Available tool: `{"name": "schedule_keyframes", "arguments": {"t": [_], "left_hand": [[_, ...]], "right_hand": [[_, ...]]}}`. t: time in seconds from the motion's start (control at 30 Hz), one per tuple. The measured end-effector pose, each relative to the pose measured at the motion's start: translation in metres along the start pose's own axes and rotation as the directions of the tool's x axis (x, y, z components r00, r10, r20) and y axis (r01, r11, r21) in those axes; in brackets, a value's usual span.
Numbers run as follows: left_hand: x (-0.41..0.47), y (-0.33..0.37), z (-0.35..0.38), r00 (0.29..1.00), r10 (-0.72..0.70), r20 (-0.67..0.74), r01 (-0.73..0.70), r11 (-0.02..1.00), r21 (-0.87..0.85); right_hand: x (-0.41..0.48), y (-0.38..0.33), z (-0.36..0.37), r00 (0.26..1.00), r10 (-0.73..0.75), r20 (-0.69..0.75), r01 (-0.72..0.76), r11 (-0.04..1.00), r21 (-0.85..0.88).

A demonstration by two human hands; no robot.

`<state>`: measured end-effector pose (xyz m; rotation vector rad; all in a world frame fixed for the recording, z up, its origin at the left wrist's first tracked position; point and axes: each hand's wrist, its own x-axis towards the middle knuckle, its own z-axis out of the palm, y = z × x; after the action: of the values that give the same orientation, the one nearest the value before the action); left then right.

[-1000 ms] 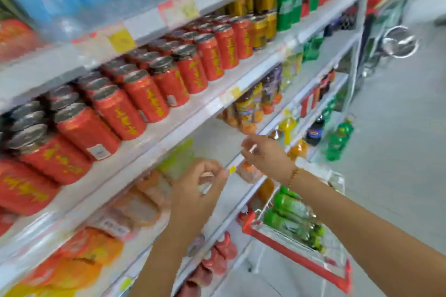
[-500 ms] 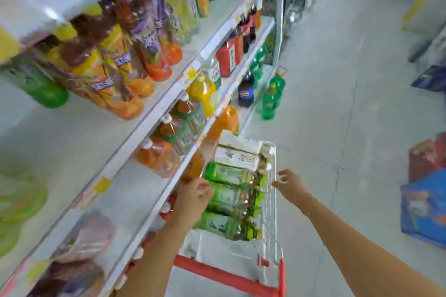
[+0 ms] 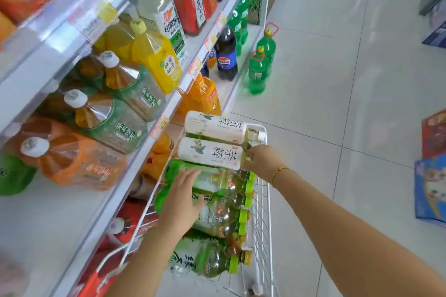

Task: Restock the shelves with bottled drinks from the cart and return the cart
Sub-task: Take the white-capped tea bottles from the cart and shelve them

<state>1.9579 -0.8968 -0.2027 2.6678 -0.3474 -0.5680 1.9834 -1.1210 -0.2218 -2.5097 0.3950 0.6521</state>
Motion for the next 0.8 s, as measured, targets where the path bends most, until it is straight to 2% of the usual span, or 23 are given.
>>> {"name": "schedule_keyframes", "arguments": {"t": [0.1, 0.2, 0.3, 0.37, 0.47, 0.6, 0.67, 0.73, 0.8], "left_hand": [[0.005, 0.000, -0.012, 1.000, -0.006, 0.019, 0.007, 0.999, -0.054], [0.015, 0.008, -0.034, 1.000, 0.008, -0.028, -0.009, 0.999, -0.053], [0.029, 0.019, -0.054, 0.993, 0.056, -0.099, -0.058, 0.998, -0.015], [0.038, 0.023, -0.061, 0.993, 0.098, -0.062, -0.100, 0.995, -0.026], [0.046, 0.025, -0.070, 0.988, 0.132, 0.078, -0.122, 0.985, -0.120], [0.052, 0.025, -0.075, 0.970, 0.137, 0.203, -0.062, 0.939, -0.337], [0.049, 0.029, -0.075, 0.961, 0.145, 0.235, -0.051, 0.930, -0.364], [0.042, 0.033, -0.076, 0.967, 0.142, 0.210, -0.061, 0.933, -0.353], [0.035, 0.032, -0.080, 0.983, 0.104, 0.153, -0.050, 0.945, -0.322]], "right_hand": [[0.002, 0.003, -0.010, 0.999, -0.048, -0.012, 0.049, 0.996, 0.078], [-0.017, -0.005, -0.018, 0.987, -0.099, -0.128, 0.132, 0.950, 0.283], [-0.036, -0.020, -0.021, 0.959, -0.105, -0.262, 0.202, 0.902, 0.381], [-0.045, -0.027, -0.026, 0.935, -0.121, -0.334, 0.259, 0.876, 0.406], [-0.057, -0.028, -0.048, 0.908, -0.167, -0.384, 0.339, 0.831, 0.441], [-0.069, -0.024, -0.084, 0.903, -0.256, -0.345, 0.409, 0.759, 0.507], [-0.071, -0.025, -0.093, 0.904, -0.300, -0.304, 0.426, 0.695, 0.580], [-0.070, -0.029, -0.092, 0.919, -0.297, -0.259, 0.388, 0.564, 0.729], [-0.064, -0.031, -0.080, 0.960, -0.216, -0.179, 0.257, 0.417, 0.872]]}}
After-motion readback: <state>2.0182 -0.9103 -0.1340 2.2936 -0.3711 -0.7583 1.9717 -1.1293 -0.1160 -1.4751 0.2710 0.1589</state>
